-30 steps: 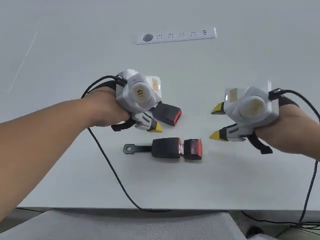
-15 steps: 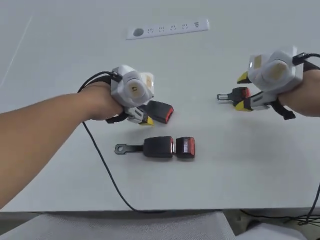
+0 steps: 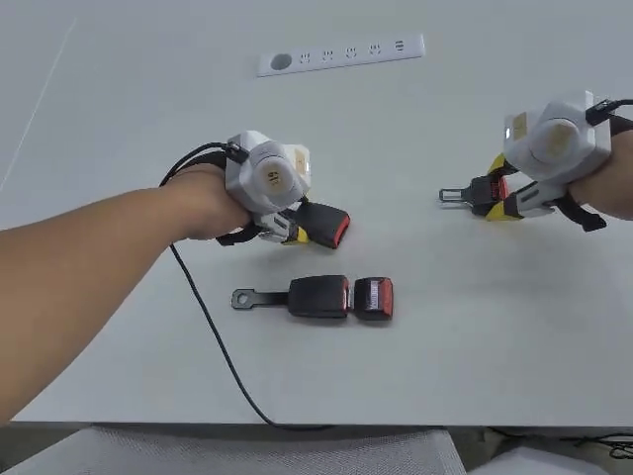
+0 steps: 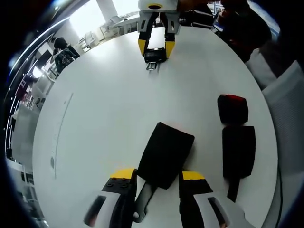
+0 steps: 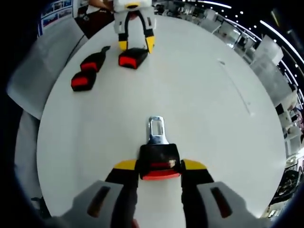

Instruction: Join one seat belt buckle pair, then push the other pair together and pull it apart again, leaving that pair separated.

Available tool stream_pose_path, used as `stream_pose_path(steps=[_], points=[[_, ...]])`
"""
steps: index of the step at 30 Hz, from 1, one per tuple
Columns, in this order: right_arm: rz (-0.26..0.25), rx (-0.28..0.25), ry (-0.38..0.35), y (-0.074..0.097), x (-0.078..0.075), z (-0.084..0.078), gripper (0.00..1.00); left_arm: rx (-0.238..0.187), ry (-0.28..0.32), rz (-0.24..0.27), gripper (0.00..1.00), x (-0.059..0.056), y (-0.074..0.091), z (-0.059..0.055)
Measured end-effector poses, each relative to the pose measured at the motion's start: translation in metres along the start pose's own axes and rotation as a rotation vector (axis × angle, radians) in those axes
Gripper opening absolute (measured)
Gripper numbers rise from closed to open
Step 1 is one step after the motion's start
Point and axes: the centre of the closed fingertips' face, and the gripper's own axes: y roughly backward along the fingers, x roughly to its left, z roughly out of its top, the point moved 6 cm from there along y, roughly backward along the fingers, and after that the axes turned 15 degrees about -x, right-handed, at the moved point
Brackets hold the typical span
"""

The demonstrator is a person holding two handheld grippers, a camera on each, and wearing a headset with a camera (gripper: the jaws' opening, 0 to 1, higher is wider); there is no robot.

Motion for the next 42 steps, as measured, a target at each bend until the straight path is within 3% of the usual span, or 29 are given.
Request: stream_pose_path(steps=[7, 11, 14, 22, 29, 32, 35, 42], points=[[0.023, -0.003, 0.002, 0.0001, -0.0029, -0.0020, 0.36, 0.003, 0.006, -0.003, 0.36, -0.0001, -0.0017, 0.0002], [0.026, -0.011, -0.012, -0.0003, -0.0041, -0.0026, 0.35, 0.011, 0.033, 0.022, 0.35, -0.0008, -0.0008, 0.0005], [0.025, -0.013, -0.016, -0.0001, -0.0039, -0.0031, 0.36, 0.032, 0.013, 0.012, 0.34, -0.0035, 0.0006, -0.0001], [0.038, -0.020, -0.031, -0.0008, -0.0073, -0.0049, 0.36, -0.030, 0.005, -0.037, 0.38, -0.0042, -0.0025, 0.0044], [0.057, -0.014, -0.025, -0.0016, -0.0074, -0.0053, 0.36, -0.007, 0.050, 0.006, 0.32, -0.0005, -0.0016, 0.0008], [0.062, -0.014, -0.028, -0.0019, -0.0082, -0.0055, 0.36, -0.028, 0.076, 0.008, 0.30, -0.0014, -0.0015, 0.0010], [0.069, -0.012, -0.020, -0.0020, -0.0079, -0.0054, 0.36, -0.027, 0.036, -0.008, 0.30, -0.0006, -0.0022, 0.0007], [0.078, -0.009, -0.014, -0.0026, -0.0084, -0.0054, 0.35, -0.028, 0.053, -0.013, 0.30, 0.0000, -0.0029, 0.0009]])
